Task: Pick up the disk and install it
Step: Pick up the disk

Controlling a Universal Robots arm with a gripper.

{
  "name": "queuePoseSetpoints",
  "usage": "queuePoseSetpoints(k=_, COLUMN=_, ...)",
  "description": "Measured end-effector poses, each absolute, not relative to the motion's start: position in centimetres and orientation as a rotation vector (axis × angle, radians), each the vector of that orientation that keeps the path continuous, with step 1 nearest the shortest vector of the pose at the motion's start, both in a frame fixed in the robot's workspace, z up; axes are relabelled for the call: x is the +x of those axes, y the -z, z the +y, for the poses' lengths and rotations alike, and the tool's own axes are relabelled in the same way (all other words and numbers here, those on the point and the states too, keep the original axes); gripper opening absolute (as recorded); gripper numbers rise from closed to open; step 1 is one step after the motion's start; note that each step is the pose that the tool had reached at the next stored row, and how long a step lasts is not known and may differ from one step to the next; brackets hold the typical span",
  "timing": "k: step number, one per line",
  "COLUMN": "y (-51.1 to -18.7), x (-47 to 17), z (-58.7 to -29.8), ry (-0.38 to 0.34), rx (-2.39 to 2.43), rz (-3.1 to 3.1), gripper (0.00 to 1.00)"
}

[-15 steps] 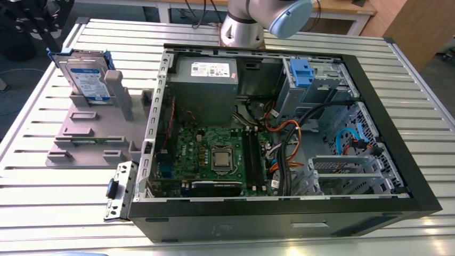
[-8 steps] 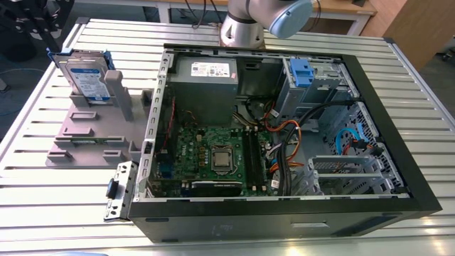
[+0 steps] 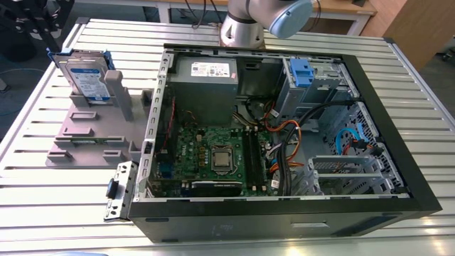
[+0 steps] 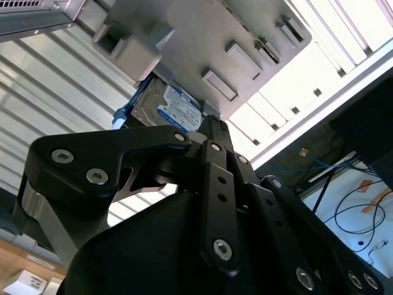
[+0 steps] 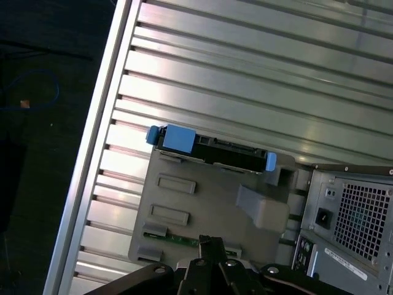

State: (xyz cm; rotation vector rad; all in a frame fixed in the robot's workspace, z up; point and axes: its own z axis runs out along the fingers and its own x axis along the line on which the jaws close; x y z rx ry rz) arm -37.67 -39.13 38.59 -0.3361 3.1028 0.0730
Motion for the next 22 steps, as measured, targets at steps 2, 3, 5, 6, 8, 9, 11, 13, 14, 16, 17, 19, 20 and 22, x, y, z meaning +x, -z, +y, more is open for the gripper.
queuePoseSetpoints(k=2, y=-38.59, x=-37.67, z=-39.13, ry=-0.073, rx=-0.343, rz=3.102, gripper=0.11)
queuePoseSetpoints(k=3, y=-38.59, x=-37.67, z=-39.13, ry=-0.073, rx=-0.346, rz=3.102, gripper=0.11)
queuePoseSetpoints(k=5, y=-38.59, x=-37.67, z=-39.13, ry=-0.073, rx=-0.352, rz=3.101, gripper=0.11)
queuePoseSetpoints(k=6, y=-38.59, x=-37.67, z=-39.13, ry=-0.073, rx=-0.356, rz=3.101, gripper=0.11)
queuePoseSetpoints(k=8, y=-38.59, x=-37.67, z=-39.13, ry=-0.073, rx=-0.363, rz=3.1, gripper=0.11)
queuePoseSetpoints(k=9, y=-38.58, x=-37.67, z=-39.13, ry=-0.073, rx=-0.366, rz=3.1, gripper=0.11)
queuePoseSetpoints(k=11, y=-38.59, x=-37.67, z=-39.13, ry=-0.073, rx=-0.373, rz=3.099, gripper=0.11)
queuePoseSetpoints(k=13, y=-38.59, x=-37.67, z=-39.13, ry=-0.073, rx=-0.379, rz=3.098, gripper=0.11)
queuePoseSetpoints(k=14, y=-38.59, x=-37.67, z=-39.13, ry=-0.074, rx=-0.383, rz=3.098, gripper=0.11)
queuePoseSetpoints(k=16, y=-38.59, x=-37.67, z=-39.13, ry=-0.074, rx=-0.389, rz=3.097, gripper=0.11)
queuePoseSetpoints(k=17, y=-38.59, x=-37.67, z=-39.13, ry=-0.074, rx=-0.392, rz=3.097, gripper=0.11)
queuePoseSetpoints(k=19, y=-38.59, x=-37.67, z=-39.13, ry=-0.074, rx=-0.399, rz=3.096, gripper=0.11)
queuePoseSetpoints(k=20, y=-38.59, x=-37.67, z=-39.13, ry=-0.074, rx=-0.402, rz=3.096, gripper=0.11)
queuePoseSetpoints(k=22, y=-38.59, x=-37.67, z=-39.13, ry=-0.074, rx=-0.408, rz=3.095, gripper=0.11)
